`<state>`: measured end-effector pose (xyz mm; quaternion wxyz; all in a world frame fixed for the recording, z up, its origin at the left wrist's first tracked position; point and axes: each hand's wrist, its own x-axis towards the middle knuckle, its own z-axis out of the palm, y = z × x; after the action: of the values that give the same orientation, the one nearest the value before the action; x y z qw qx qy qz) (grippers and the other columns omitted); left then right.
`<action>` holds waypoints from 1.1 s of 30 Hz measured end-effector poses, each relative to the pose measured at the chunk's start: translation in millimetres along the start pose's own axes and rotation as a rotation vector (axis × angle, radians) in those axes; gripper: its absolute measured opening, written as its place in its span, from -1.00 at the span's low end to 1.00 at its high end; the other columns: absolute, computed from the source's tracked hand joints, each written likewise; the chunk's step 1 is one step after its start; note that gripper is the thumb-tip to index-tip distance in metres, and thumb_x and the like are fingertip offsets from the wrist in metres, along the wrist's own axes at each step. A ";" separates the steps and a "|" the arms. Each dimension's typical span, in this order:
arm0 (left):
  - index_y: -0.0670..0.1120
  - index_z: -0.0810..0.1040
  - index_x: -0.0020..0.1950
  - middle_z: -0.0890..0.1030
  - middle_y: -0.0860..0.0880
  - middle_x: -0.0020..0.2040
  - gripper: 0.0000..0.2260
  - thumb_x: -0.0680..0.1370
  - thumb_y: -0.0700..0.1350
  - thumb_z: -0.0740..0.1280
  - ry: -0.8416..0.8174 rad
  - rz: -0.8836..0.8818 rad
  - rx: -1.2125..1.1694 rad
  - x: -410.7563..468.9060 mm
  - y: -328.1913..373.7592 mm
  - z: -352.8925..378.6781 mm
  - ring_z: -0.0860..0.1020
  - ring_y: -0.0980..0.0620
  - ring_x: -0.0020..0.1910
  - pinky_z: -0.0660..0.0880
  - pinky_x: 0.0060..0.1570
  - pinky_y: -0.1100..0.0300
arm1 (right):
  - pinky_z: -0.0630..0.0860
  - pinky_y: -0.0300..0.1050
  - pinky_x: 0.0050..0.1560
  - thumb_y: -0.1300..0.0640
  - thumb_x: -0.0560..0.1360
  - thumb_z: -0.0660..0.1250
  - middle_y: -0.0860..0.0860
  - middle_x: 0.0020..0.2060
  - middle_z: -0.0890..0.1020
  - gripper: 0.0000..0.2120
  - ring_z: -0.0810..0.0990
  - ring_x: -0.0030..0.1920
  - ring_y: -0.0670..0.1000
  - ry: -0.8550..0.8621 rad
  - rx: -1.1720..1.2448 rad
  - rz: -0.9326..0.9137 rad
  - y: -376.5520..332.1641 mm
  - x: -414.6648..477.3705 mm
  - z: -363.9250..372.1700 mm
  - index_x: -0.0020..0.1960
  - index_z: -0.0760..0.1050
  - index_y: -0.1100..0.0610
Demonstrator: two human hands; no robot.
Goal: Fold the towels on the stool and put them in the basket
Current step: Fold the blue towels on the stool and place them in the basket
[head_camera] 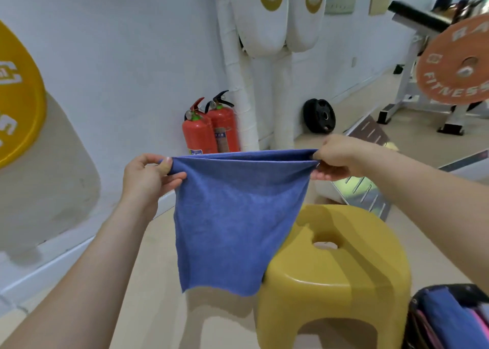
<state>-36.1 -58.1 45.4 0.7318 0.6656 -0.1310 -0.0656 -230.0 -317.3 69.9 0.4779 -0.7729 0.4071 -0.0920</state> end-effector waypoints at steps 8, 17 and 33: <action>-0.14 0.46 -0.19 0.60 0.01 -0.33 -0.84 0.55 -0.32 0.31 -0.128 0.343 -0.500 -7.5 34.6 73.0 0.62 -0.07 -0.12 0.58 0.07 0.04 | 0.59 0.09 0.03 0.29 0.17 0.03 -0.29 -0.19 0.58 -0.46 0.61 0.01 0.00 0.824 0.354 -0.744 -0.1 26.9 -47.5 -0.11 0.56 -0.19; -0.13 0.44 -0.26 0.47 -0.01 -0.50 -0.81 0.56 -0.25 0.29 -0.520 -0.271 0.250 -55.8 -75.6 85.6 0.49 0.10 -0.56 0.51 -0.38 0.25 | 0.50 0.02 -0.30 0.25 0.37 0.21 0.05 -0.43 0.56 -0.82 0.57 -0.36 0.15 0.601 0.007 -0.256 170.7 -29.7 -38.9 -0.28 0.51 0.01; 0.11 0.47 0.09 0.54 -0.02 -0.33 -0.77 0.49 -0.04 0.42 -0.549 -0.082 0.996 -69.0 -121.5 46.5 0.55 -0.01 -0.54 0.46 -0.49 0.21 | 0.41 -0.11 -0.04 0.40 0.42 0.04 -0.04 0.11 0.50 -0.34 0.46 0.11 0.08 0.051 -0.120 -0.134 189.9 -10.0 37.5 0.46 0.23 -0.03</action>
<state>-105.5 -96.7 -78.6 0.2654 0.8934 -0.3056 -0.1949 -319.4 -325.5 -101.8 0.4128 -0.8232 0.3711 -0.1187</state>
